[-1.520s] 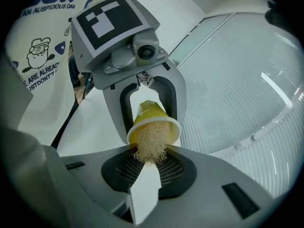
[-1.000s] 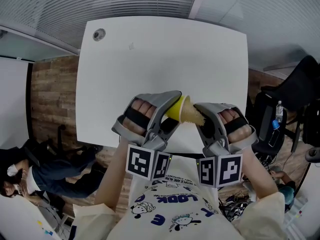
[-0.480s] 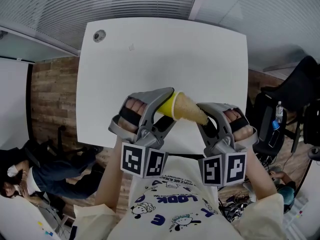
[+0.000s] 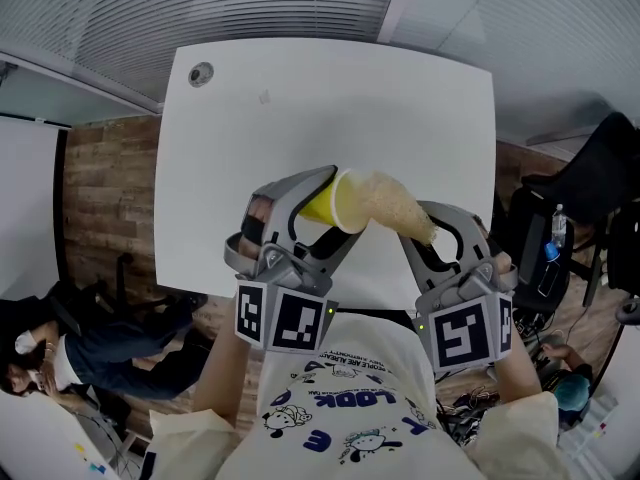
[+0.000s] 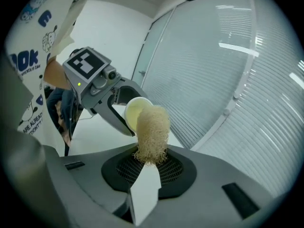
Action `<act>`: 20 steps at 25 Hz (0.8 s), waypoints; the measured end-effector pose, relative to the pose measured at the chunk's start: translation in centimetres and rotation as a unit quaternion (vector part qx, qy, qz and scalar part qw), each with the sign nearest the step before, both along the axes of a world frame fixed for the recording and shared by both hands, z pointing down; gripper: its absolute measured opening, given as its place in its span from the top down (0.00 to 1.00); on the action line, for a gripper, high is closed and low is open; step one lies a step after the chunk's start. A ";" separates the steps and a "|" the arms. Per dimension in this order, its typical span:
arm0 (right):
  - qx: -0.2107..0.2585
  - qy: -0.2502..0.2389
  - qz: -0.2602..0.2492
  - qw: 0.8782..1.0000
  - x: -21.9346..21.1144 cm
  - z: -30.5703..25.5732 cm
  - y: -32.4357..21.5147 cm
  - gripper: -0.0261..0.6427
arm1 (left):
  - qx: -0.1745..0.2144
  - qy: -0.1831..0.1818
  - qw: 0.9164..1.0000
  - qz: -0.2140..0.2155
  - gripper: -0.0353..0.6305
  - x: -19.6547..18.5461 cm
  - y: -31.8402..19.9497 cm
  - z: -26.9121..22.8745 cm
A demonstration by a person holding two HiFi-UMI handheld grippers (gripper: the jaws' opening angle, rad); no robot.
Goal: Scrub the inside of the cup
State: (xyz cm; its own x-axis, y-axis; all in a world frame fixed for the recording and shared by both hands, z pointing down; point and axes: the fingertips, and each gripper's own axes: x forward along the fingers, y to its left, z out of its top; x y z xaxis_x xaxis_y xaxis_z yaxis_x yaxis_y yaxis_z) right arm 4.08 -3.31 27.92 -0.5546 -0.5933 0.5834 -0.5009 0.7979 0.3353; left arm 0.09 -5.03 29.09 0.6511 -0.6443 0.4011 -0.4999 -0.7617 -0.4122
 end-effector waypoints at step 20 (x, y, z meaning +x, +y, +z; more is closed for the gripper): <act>-0.016 -0.303 0.209 0.930 4.4 -2.8 -1.9 0.86 | -0.082 0.193 0.974 -0.091 0.44 -1.5 -0.7 -2.2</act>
